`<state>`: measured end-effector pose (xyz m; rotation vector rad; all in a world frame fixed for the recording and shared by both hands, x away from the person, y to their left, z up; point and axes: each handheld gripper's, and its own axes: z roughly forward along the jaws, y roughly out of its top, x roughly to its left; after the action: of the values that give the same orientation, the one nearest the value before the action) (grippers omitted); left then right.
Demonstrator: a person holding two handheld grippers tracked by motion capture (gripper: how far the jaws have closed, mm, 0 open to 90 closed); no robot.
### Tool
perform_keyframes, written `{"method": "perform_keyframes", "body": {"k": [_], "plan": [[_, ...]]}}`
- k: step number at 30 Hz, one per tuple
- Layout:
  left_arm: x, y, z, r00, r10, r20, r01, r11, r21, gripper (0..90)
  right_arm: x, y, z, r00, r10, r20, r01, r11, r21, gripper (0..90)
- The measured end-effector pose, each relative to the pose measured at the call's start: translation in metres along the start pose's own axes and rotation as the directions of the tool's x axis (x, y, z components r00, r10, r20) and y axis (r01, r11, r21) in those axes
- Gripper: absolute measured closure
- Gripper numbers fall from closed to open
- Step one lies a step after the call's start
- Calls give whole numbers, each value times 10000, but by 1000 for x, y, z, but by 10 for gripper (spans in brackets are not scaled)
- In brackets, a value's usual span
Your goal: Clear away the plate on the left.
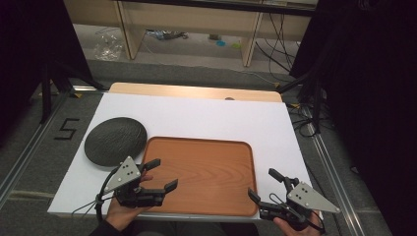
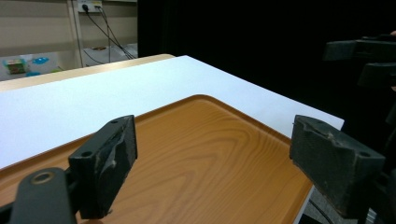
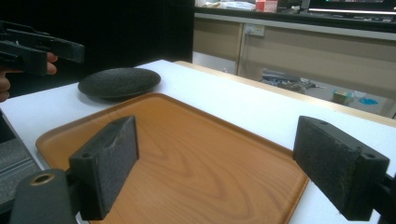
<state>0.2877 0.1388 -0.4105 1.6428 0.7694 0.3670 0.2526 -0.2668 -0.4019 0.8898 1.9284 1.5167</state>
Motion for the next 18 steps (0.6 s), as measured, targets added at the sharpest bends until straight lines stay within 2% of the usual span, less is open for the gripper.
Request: {"method": "perform_keyframes", "body": {"k": [1, 3, 10, 14, 18], "plan": [[1, 0, 0, 10000, 80, -57, -80, 10000, -7, 151, 0, 1, -1, 9999, -61, 109, 59, 9998, 181, 154], [4, 1, -2, 9999, 69, -149, -69, 10000, -36, 151, 0, 0, 0, 10000, -7, 54, 7, 10000, 31, 154], [14, 2, -5, 9968, -452, -653, 449, 9990, -67, 153, 0, 0, -1, 10000, -38, 78, 37, 10000, 84, 155], [21, 3, -9, 9928, -726, -949, 710, 9973, -198, 153, 0, 0, 0, 10000, 16, -8, -16, 10000, 70, 155], [32, 4, -14, 9842, -1275, -1226, 1224, 9913, -487, 153, 1, -1, 1, 10000, 52, -42, -52, 10000, 19, 156]]}}
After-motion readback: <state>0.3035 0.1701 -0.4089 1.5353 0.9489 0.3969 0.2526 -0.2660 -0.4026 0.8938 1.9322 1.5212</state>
